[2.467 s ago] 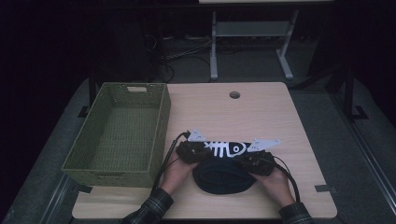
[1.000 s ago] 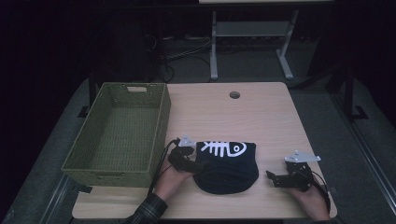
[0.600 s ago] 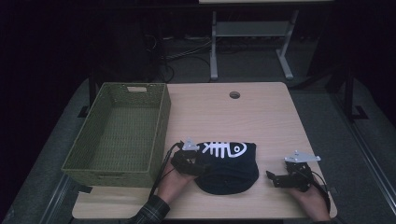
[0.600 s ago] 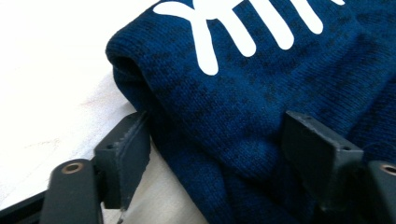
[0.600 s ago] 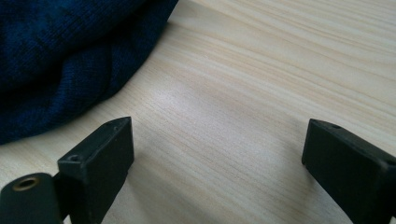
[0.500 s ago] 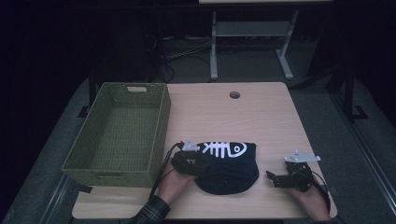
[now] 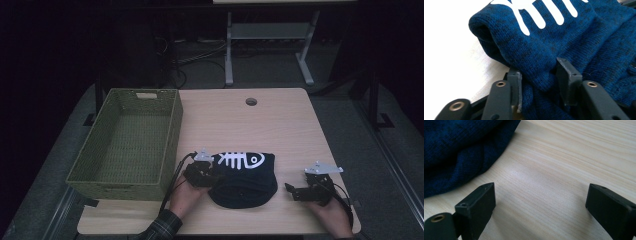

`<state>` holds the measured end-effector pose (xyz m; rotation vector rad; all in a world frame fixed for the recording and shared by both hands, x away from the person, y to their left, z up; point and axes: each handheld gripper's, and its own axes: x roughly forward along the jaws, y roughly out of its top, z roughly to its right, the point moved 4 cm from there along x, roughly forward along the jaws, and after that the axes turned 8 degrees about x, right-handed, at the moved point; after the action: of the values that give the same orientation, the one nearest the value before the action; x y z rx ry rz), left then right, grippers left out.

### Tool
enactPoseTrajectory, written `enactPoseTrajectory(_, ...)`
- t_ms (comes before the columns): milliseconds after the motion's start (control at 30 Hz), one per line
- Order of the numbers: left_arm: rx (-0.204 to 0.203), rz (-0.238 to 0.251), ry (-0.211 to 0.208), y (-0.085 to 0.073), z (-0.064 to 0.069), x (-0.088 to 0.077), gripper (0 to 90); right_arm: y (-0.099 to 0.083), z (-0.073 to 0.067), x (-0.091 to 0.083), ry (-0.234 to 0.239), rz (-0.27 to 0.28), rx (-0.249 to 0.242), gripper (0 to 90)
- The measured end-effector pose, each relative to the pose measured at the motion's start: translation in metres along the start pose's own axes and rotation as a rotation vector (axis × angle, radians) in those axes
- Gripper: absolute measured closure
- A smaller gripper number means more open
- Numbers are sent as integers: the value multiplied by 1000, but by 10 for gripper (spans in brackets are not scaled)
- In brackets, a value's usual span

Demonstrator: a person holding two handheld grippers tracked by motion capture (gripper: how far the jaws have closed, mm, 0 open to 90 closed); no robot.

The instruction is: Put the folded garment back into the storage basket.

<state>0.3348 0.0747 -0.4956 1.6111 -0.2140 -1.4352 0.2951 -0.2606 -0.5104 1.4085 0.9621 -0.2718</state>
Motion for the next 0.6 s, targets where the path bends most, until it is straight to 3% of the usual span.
enactPoseTrajectory(167,-2,6,-6,1,0,-1,669,0,0,0,0,-1,0,87)
enactPoseTrajectory(367,-42,29,-46,2,-4,-6,705,0,0,0,0,0,0,87)
enactPoseTrajectory(600,-18,45,-46,13,-2,-16,716,0,0,0,0,0,0,87)
